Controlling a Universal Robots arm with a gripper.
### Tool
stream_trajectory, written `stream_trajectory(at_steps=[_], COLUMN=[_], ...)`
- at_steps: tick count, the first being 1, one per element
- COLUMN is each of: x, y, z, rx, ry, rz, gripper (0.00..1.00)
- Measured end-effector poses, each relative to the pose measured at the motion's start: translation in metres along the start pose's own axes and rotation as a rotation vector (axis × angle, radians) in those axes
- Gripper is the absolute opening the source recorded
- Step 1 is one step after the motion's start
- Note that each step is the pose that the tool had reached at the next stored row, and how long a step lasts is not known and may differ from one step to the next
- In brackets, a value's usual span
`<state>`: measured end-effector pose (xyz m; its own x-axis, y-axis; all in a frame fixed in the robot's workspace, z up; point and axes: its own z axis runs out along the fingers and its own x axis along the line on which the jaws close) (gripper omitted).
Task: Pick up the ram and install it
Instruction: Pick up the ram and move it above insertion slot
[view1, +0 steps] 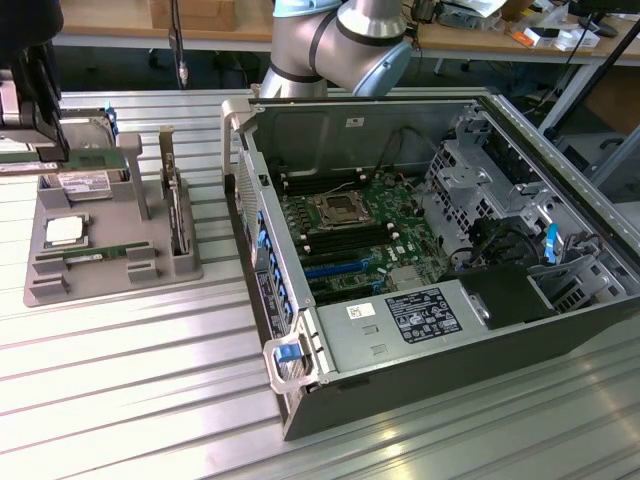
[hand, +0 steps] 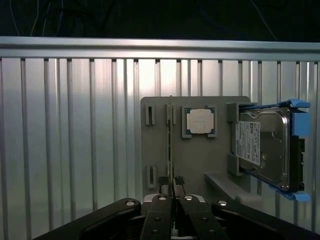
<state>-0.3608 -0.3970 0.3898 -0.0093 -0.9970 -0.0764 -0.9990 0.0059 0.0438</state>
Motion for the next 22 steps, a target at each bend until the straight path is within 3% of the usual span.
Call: stream_trajectory(at_steps=[22], x=[-0.002], y=[0.0013], z=[-0.0291], rx=[-0.0002], ry=[-0.0193], rz=[-0.001], gripper=[0.12])
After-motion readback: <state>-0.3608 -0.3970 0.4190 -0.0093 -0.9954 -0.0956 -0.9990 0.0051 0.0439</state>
